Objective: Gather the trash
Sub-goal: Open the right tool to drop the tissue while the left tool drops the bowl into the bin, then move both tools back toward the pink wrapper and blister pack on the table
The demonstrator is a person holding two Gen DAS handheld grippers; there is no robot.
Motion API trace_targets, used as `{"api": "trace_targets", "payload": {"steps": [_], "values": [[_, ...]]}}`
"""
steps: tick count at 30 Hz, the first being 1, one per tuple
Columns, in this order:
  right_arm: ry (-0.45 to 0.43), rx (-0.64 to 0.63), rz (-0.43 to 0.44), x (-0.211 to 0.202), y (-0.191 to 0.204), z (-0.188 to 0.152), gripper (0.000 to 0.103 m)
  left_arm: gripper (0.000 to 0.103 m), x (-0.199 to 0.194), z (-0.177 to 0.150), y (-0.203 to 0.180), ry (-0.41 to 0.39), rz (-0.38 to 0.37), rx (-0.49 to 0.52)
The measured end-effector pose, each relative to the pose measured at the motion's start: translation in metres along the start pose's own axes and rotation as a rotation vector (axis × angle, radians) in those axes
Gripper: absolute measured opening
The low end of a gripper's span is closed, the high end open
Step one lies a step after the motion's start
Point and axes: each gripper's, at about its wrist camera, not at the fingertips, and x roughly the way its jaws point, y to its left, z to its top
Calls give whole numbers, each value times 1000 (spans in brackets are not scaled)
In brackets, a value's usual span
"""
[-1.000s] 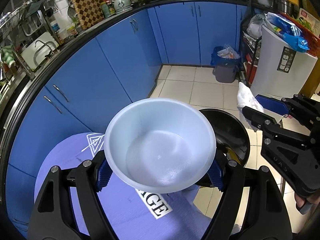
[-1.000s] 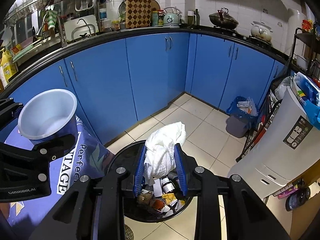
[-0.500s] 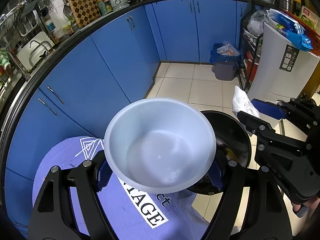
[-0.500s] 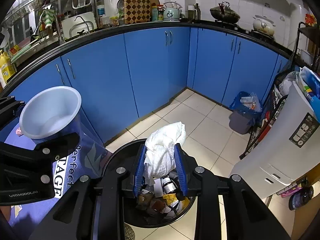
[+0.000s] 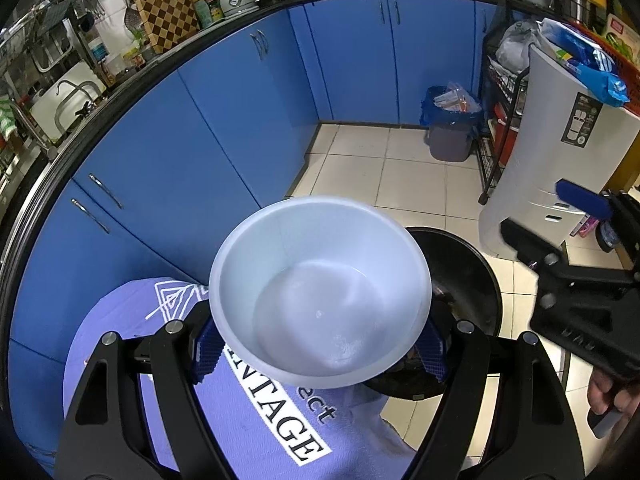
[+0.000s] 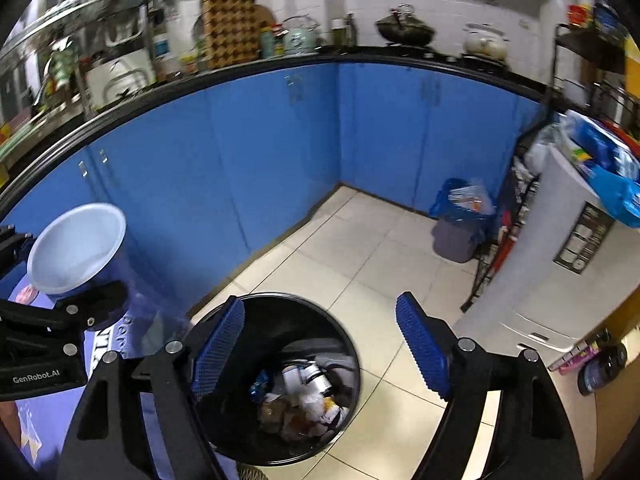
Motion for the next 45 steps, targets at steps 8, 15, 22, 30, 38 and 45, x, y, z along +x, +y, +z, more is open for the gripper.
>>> {"api": "trace_targets", "payload": {"steps": [8, 15, 22, 30, 38, 45], "values": [[-15, 66, -64, -12, -37, -5, 76, 97, -1, 11, -16, -36, -8, 8], [-2, 58, -47, -12, -28, -8, 77, 98, 1, 7, -6, -26, -8, -12], [1, -34, -6, -11, 17, -6, 76, 98, -11, -5, 22, -34, 7, -61], [-18, -105, 28, -26, 60, 3, 76, 98, -33, -28, 65, -48, 29, -132], [-47, -170, 55, -48, 105, 10, 76, 98, -59, -54, 108, -69, 47, -205], [-65, -244, 93, -66, 151, 12, 76, 98, -85, -82, 152, -91, 75, -284]]}}
